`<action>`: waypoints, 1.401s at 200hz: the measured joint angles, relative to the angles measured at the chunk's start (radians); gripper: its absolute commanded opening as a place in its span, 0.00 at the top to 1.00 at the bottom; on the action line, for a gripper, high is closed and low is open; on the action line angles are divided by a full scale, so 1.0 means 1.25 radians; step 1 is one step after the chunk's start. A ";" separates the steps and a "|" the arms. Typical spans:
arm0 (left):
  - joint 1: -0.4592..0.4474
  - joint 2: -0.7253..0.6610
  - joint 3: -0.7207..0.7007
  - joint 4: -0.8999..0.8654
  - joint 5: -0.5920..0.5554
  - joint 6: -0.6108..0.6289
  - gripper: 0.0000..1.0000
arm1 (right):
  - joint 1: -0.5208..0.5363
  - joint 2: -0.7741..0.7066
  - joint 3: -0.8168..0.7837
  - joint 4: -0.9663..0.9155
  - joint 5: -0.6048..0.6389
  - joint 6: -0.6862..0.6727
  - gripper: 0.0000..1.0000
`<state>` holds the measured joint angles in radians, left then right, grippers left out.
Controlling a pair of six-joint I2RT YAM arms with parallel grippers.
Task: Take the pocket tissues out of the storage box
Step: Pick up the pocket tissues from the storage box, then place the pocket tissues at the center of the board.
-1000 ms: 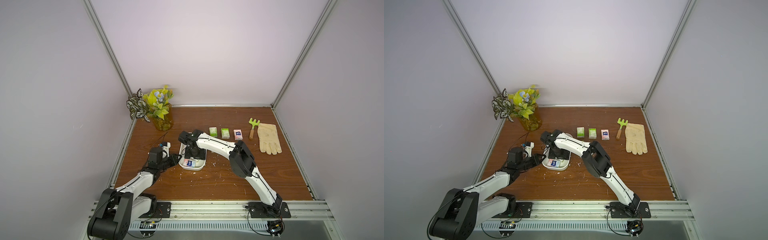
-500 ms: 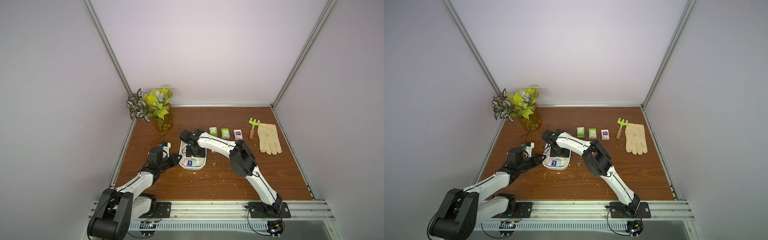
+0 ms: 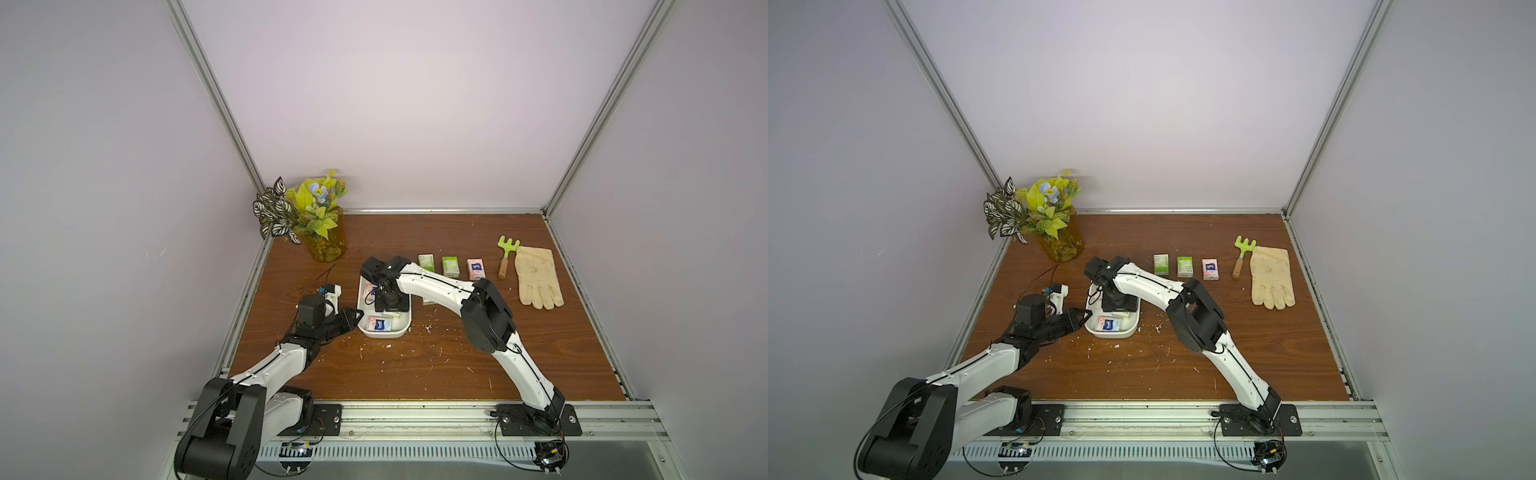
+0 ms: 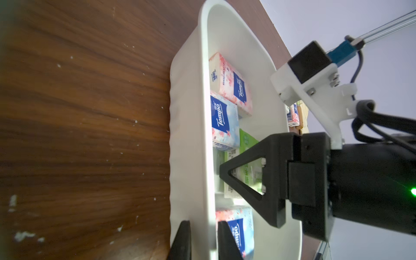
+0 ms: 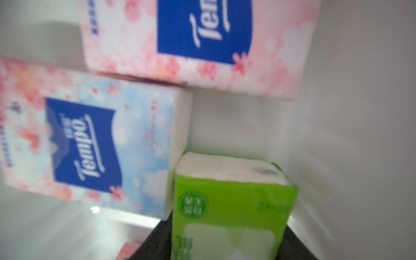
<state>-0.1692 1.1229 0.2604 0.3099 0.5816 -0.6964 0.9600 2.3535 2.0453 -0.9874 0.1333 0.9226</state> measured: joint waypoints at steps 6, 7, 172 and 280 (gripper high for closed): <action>0.000 0.000 0.000 0.000 0.000 0.000 0.82 | 0.000 -0.003 0.000 0.000 0.000 0.000 0.42; 0.000 0.000 0.000 0.000 0.000 0.000 0.82 | 0.000 -0.004 0.000 0.000 0.000 0.000 0.42; 0.000 -0.097 0.089 -0.182 -0.099 0.067 0.27 | -0.026 -0.109 0.133 -0.089 0.056 -0.104 0.42; 0.020 -0.222 0.183 -0.271 -0.233 0.081 0.16 | -0.222 -0.349 -0.204 -0.016 0.078 -0.317 0.42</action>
<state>-0.1440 0.8459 0.4896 -0.0292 0.2897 -0.5945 0.6830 1.9167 1.7908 -1.0073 0.2314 0.5266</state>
